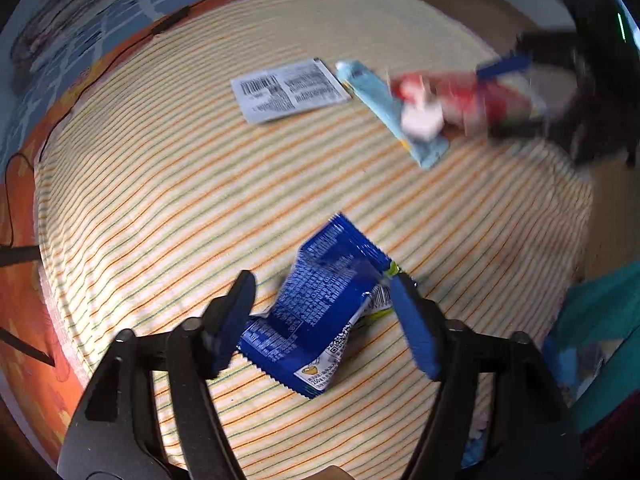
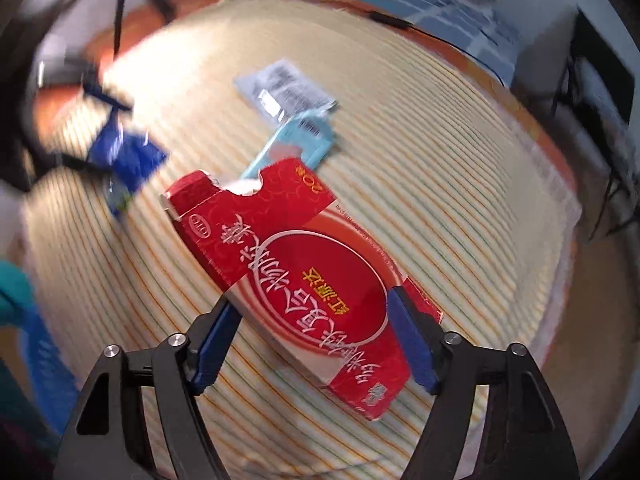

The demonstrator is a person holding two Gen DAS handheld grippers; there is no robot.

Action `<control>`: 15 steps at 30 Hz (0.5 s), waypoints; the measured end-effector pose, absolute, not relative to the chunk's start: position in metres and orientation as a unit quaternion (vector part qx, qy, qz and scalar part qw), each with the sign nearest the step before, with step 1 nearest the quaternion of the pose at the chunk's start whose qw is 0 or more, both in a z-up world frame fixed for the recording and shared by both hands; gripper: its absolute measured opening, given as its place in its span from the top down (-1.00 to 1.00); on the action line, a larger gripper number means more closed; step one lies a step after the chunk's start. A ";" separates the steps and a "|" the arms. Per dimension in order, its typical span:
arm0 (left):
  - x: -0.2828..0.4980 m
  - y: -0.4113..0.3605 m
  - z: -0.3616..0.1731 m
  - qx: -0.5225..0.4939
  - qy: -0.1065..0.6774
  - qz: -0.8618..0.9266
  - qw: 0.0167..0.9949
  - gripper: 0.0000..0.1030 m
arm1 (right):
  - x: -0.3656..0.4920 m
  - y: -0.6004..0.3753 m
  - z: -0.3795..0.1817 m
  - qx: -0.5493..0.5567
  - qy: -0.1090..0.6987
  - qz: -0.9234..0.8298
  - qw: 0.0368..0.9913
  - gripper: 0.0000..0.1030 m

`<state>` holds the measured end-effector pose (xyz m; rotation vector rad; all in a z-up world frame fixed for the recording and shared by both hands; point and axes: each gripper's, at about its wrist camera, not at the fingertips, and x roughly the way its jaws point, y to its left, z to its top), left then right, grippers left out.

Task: Collect trash
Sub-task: 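Grasp the blue snack wrapper with the left tool while the right tool grasps the red tissue box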

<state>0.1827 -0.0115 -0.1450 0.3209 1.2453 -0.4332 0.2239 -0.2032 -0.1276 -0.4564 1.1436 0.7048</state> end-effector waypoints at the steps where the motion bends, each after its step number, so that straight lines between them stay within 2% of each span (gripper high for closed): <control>1: 0.182 -0.014 -0.147 0.158 0.575 -0.200 0.778 -0.48 | 0.231 -0.207 -0.124 -0.188 0.529 0.326 0.761 -0.30; 3: 0.179 -0.019 -0.149 0.172 0.572 -0.204 0.776 -0.48 | 0.242 -0.216 -0.117 -0.151 0.533 0.324 0.767 -0.20; 5: 0.178 -0.021 -0.151 0.183 0.569 -0.203 0.776 -0.48 | 0.249 -0.220 -0.117 -0.142 0.534 0.314 0.772 -0.01; 7: 0.178 -0.024 -0.158 0.205 0.572 -0.193 0.771 -0.48 | 0.253 -0.221 -0.118 -0.147 0.535 0.302 0.775 0.07; 14: 0.185 -0.013 -0.161 0.165 0.571 -0.182 0.784 -0.48 | 0.255 -0.214 -0.122 -0.154 0.527 0.288 0.785 0.10; 15: 0.185 -0.010 -0.161 0.155 0.570 -0.183 0.786 -0.42 | 0.255 -0.213 -0.121 -0.155 0.526 0.285 0.786 0.10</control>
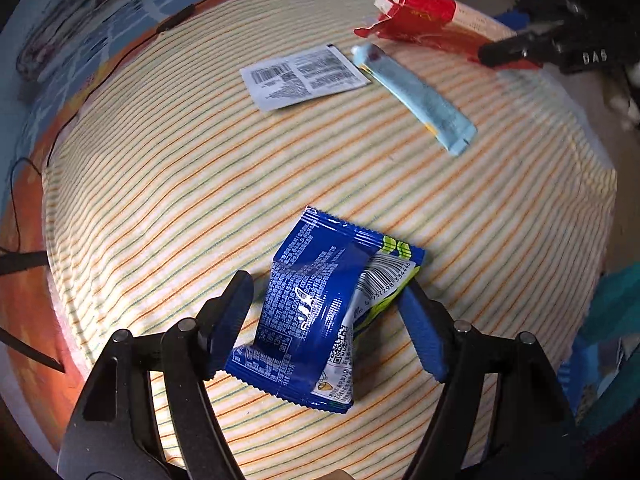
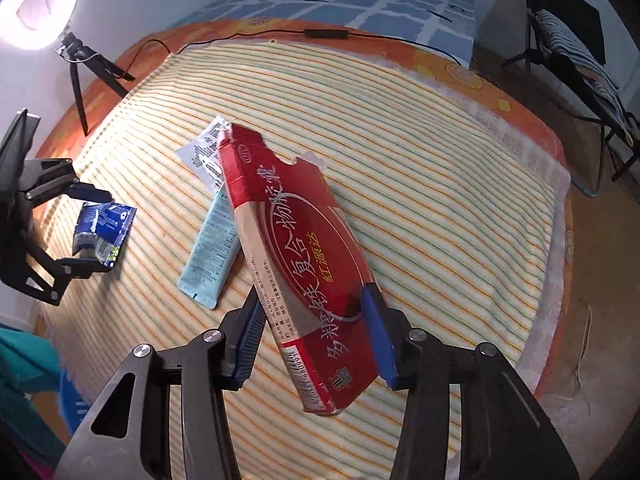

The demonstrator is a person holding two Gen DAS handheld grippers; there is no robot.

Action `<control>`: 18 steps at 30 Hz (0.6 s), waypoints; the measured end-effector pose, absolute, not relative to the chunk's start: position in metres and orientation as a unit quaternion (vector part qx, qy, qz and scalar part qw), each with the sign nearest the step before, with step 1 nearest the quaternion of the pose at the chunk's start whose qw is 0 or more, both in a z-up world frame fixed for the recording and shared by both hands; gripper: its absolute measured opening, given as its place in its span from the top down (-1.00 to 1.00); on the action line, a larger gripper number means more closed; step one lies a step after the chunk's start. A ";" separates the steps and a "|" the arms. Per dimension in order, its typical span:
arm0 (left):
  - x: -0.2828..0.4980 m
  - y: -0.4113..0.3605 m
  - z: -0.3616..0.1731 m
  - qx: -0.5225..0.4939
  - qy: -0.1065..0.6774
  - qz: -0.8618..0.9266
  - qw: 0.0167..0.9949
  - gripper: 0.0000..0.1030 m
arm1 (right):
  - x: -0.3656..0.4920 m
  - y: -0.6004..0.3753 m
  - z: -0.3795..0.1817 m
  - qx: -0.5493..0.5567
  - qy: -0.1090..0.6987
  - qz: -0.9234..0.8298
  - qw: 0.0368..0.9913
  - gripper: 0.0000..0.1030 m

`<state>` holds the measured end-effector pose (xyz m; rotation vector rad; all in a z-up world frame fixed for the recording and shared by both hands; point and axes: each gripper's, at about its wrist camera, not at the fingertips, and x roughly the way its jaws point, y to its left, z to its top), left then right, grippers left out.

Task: Collect trash
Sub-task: 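Grasp the blue snack wrapper with the left tool while the right tool grasps the red tissue box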

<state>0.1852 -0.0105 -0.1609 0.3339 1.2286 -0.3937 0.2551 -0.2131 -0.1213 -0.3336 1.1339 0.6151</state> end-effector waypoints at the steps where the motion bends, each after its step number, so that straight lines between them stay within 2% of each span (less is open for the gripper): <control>1: 0.186 -0.008 -0.160 0.149 0.569 -0.184 0.787 -0.36 | 0.256 -0.214 -0.121 -0.154 0.526 0.283 0.787 0.10; 3: 0.182 0.001 -0.159 0.141 0.568 -0.183 0.790 -0.19 | 0.264 -0.210 -0.121 -0.156 0.524 0.273 0.791 0.10; 5: 0.183 0.004 -0.158 0.129 0.567 -0.180 0.793 -0.11 | 0.268 -0.207 -0.120 -0.160 0.520 0.261 0.798 0.12; 9: 0.188 0.011 -0.151 0.104 0.563 -0.177 0.800 -0.08 | 0.279 -0.214 -0.115 -0.133 0.522 0.247 0.806 0.26; 14: 0.188 0.026 -0.144 0.081 0.554 -0.174 0.810 -0.04 | 0.292 -0.226 -0.105 -0.121 0.516 0.223 0.818 0.55; 18: 0.190 0.035 -0.144 0.071 0.551 -0.165 0.815 -0.01 | 0.299 -0.229 -0.109 -0.130 0.516 0.207 0.821 0.64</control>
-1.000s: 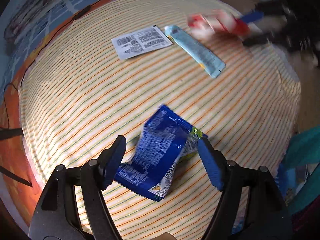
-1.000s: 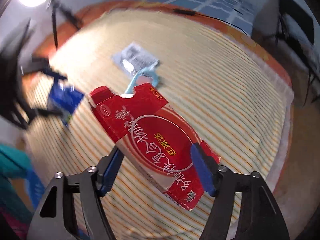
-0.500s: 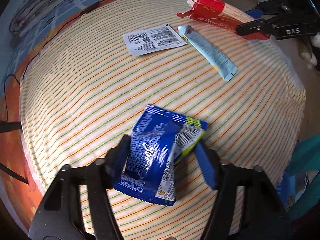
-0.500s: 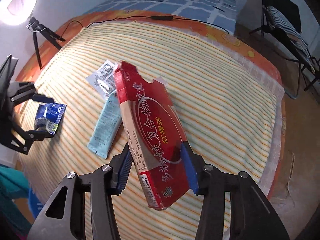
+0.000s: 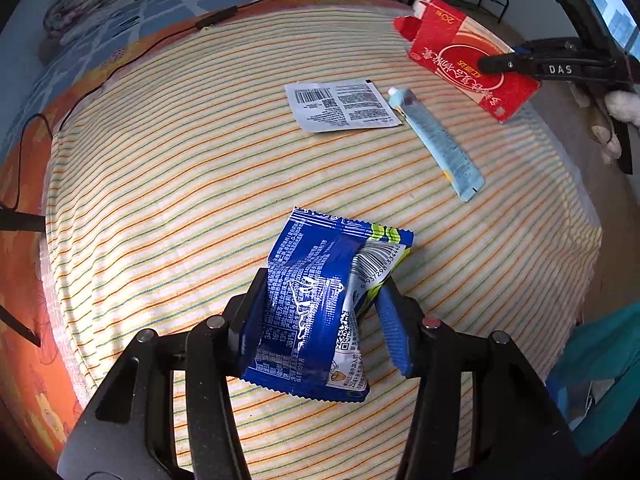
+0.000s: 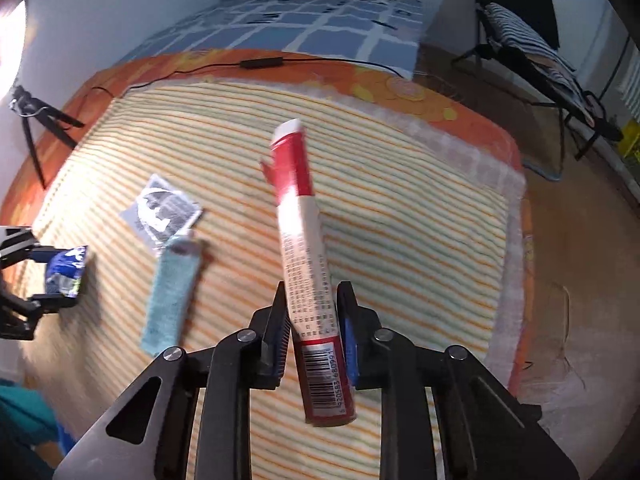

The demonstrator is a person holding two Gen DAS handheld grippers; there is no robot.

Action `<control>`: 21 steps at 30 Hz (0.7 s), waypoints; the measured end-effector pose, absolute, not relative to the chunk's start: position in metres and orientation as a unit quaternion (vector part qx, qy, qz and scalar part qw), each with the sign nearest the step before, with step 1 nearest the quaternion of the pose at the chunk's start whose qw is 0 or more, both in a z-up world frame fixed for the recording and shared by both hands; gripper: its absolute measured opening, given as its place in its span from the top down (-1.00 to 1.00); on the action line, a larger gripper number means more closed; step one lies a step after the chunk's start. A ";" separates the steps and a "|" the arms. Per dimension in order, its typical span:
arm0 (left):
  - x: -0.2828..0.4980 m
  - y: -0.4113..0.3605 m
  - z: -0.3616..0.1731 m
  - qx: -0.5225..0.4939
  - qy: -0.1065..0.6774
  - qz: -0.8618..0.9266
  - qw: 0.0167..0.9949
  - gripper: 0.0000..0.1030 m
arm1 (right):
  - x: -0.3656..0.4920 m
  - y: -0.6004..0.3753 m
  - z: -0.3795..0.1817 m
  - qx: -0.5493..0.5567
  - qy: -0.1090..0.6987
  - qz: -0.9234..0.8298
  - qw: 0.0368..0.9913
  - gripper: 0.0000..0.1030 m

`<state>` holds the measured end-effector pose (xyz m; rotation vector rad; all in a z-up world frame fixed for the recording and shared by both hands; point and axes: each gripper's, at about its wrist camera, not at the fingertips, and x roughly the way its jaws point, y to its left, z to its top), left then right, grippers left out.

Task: Collect trash
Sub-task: 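Lift both items and carry them over the blue basket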

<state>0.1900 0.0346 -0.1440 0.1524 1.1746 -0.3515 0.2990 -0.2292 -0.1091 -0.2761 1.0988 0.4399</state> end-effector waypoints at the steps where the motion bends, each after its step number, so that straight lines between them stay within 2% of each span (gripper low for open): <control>1: 0.190 0.036 -0.144 0.070 0.550 -0.163 0.816 -0.01 | 0.299 -0.227 -0.111 -0.135 0.515 0.204 0.821 0.66; 9: 0.172 0.026 -0.138 0.075 0.535 -0.158 0.826 -0.01 | 0.284 -0.224 -0.109 -0.141 0.488 0.195 0.839 0.69; 21: 0.127 0.017 -0.101 0.082 0.511 -0.154 0.842 -0.01 | 0.231 -0.242 -0.058 -0.096 0.460 0.215 0.856 0.69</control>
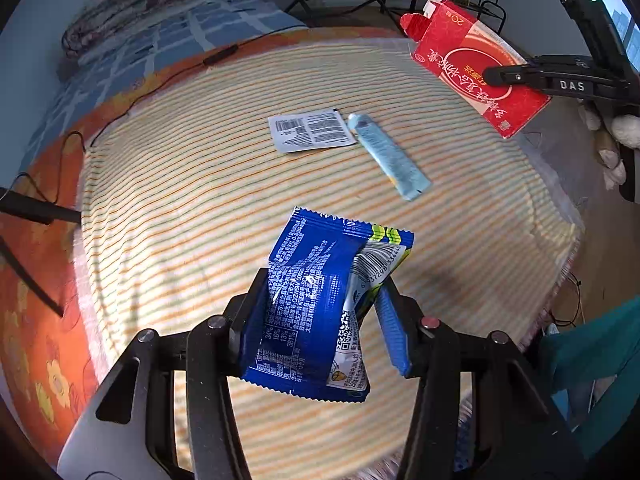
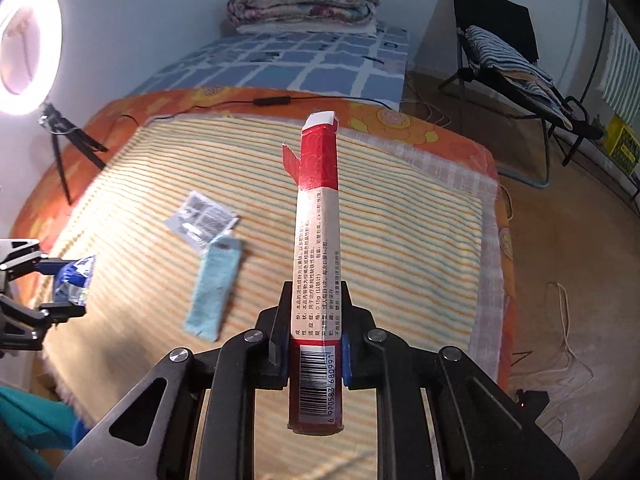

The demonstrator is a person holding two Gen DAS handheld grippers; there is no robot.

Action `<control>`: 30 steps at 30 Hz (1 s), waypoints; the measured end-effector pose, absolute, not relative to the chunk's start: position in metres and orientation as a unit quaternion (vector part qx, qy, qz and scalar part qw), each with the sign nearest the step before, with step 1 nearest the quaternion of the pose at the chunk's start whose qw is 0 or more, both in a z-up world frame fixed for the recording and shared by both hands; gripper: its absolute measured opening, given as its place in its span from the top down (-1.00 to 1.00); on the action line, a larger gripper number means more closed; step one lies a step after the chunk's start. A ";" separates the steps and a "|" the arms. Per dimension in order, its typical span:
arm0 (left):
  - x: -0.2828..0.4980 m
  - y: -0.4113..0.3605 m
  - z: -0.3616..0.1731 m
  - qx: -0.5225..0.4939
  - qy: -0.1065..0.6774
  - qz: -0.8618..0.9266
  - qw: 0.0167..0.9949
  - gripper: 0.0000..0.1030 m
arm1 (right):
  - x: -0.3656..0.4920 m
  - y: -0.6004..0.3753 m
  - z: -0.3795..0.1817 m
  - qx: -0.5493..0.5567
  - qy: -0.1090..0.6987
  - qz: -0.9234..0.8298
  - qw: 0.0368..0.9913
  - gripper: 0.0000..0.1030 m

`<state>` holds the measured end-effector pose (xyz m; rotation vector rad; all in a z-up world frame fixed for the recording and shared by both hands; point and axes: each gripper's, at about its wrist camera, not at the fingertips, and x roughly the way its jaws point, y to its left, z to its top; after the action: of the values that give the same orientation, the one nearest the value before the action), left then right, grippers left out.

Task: Collect trash
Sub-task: 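Lift both items and carry them over the blue basket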

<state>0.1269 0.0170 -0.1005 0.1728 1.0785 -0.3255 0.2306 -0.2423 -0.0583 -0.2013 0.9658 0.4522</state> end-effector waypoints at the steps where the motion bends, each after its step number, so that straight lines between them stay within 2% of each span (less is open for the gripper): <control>1: 0.121 0.015 -0.096 0.081 0.509 -0.154 0.843 -0.01 | 0.225 -0.242 -0.056 -0.094 0.458 0.218 0.857 0.69; 16: 0.018 -0.013 -0.051 0.083 0.470 -0.139 0.868 -0.01 | 0.094 -0.234 -0.025 -0.081 0.443 0.270 0.851 0.69; 30: -0.067 -0.012 -0.087 0.035 0.497 -0.118 0.859 -0.01 | -0.023 -0.215 -0.060 -0.091 0.471 0.310 0.821 0.69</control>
<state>-0.0665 -0.0119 -0.0872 0.0742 1.0437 -0.2467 -0.0233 -0.2153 -0.0602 -0.1936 1.0020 0.6605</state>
